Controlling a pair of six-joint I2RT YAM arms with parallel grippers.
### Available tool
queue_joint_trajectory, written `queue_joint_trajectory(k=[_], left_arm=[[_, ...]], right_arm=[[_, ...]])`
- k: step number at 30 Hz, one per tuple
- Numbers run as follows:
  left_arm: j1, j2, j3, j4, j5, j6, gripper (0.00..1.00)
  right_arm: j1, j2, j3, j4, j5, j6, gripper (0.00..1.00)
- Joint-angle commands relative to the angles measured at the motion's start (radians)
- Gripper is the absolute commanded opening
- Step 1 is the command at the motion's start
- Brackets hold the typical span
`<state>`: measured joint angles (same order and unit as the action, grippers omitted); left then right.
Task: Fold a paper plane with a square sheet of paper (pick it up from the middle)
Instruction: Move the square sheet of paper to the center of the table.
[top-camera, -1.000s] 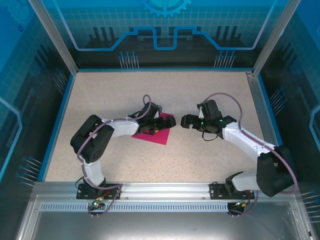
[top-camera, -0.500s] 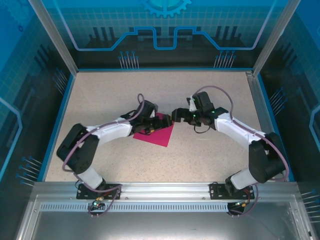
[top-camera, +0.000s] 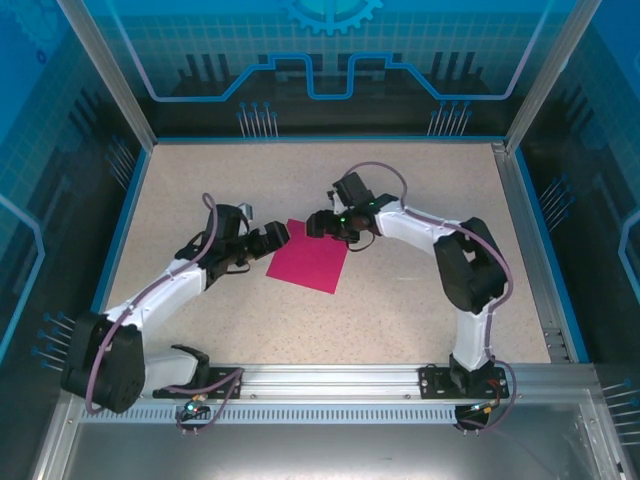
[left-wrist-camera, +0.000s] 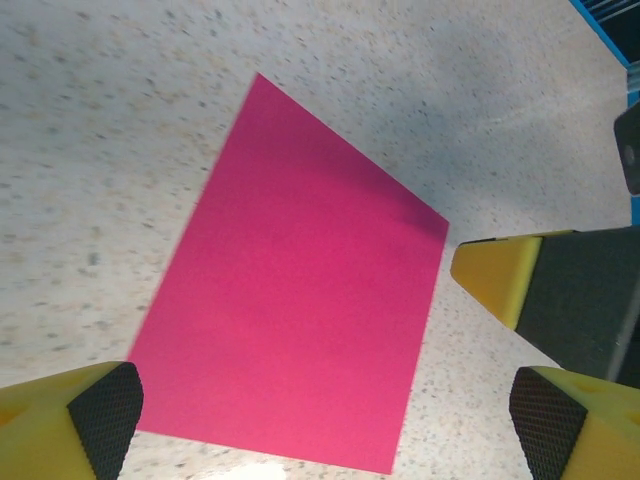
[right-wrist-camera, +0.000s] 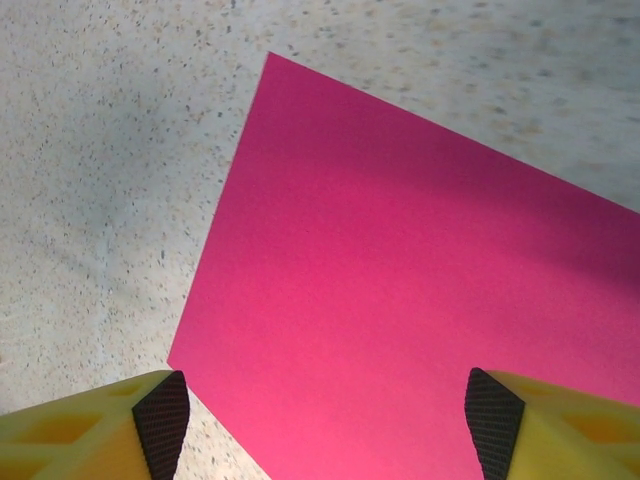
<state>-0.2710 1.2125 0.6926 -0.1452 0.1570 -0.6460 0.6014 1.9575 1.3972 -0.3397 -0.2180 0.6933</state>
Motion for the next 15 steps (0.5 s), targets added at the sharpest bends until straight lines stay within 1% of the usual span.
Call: queue_joint_trajectory(k=[1,5,7,9,12,15], left_arm=[[0.021,-0.068,-0.027,-0.051,-0.059,0.067,0.99],[0.039,-0.126,-0.038,-0.075,-0.109,0.096,0.99],[0.049,-0.148,-0.036,-0.096,-0.129,0.103,0.98],[0.057,-0.169,-0.036,-0.113,-0.140,0.113,0.99],[0.061,-0.206,-0.055,-0.127,-0.159,0.120,0.98],[0.064,-0.245,-0.093,-0.120,-0.154,0.113,0.99]], right_arm=[[0.032,0.073,0.079,-0.057,-0.026,0.013,0.72],[0.045,0.152,0.145,-0.100,-0.011,0.042,0.72],[0.054,0.178,0.154,-0.103,-0.031,0.054,0.69],[0.073,0.173,0.138,-0.107,-0.027,0.052,0.69],[0.100,0.153,0.105,-0.150,0.018,0.018,0.70],[0.098,0.124,0.033,-0.175,0.071,-0.012,0.70]])
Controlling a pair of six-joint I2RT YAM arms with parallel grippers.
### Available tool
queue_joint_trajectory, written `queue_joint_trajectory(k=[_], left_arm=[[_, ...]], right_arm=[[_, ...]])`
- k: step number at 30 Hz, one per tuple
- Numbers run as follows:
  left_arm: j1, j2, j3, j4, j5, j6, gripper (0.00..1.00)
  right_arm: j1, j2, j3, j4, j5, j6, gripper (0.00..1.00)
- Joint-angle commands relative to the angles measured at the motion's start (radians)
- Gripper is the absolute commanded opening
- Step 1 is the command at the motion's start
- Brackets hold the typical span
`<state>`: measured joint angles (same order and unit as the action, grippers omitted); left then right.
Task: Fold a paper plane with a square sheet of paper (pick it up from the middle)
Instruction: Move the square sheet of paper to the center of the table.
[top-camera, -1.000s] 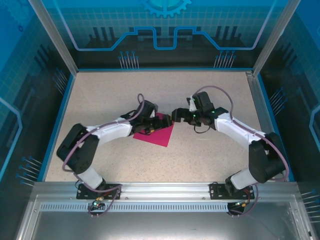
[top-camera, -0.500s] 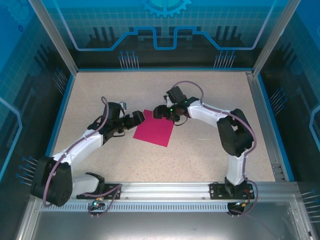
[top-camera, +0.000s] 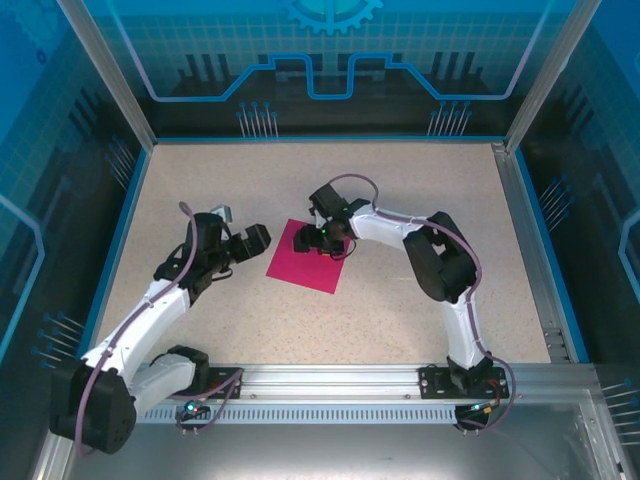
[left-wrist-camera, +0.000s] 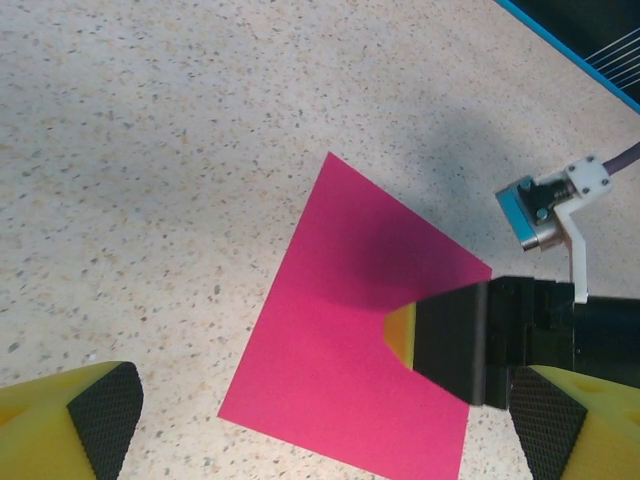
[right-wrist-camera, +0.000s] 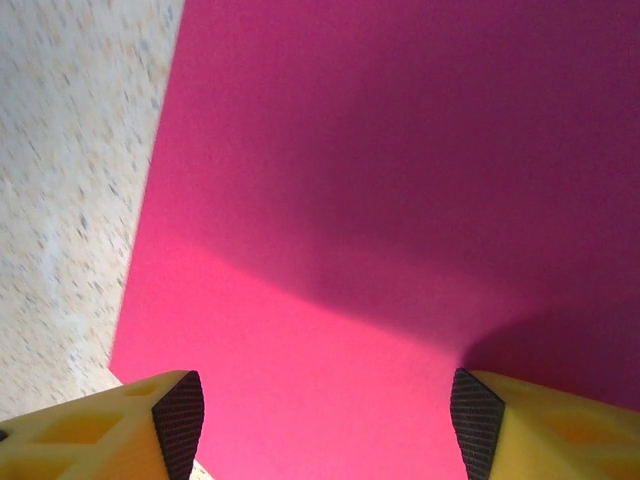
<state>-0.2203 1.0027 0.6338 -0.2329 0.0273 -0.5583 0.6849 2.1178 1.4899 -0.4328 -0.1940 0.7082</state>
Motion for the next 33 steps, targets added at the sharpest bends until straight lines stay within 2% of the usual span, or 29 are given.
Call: queue_joint_trajectory(k=[1,7,11,14,19,23,26,33], left_arm=[[0.013,-0.047,-0.045,-0.030,-0.020,0.024,0.98],[0.015,-0.081,-0.055,-0.065,-0.018,0.025,0.98],[0.015,-0.096,-0.067,-0.045,-0.014,0.014,0.99],[0.015,-0.100,-0.063,-0.041,0.003,0.002,0.99],[0.015,-0.162,-0.089,-0.042,0.013,-0.019,0.99],[0.015,-0.209,-0.115,-0.036,-0.002,-0.042,0.99],[0.015,-0.208,-0.103,-0.062,0.007,-0.050,0.98],[0.015,-0.222,-0.106,-0.099,0.003,-0.017,0.98]], right_arm=[[0.011,-0.060,-0.101,-0.070,0.061,-0.041,0.70],[-0.061,-0.174,-0.276,-0.035,0.046,-0.188,0.71],[-0.114,-0.188,-0.265,-0.088,0.059,-0.292,0.71],[-0.128,-0.218,-0.207,-0.151,0.088,-0.309,0.72],[-0.049,-0.245,-0.115,-0.152,0.075,-0.281,0.73],[0.035,-0.210,-0.087,-0.124,0.122,-0.196,0.72],[0.076,-0.164,-0.102,-0.074,0.099,-0.129,0.71],[0.135,-0.108,-0.172,-0.018,0.035,-0.116,0.71]])
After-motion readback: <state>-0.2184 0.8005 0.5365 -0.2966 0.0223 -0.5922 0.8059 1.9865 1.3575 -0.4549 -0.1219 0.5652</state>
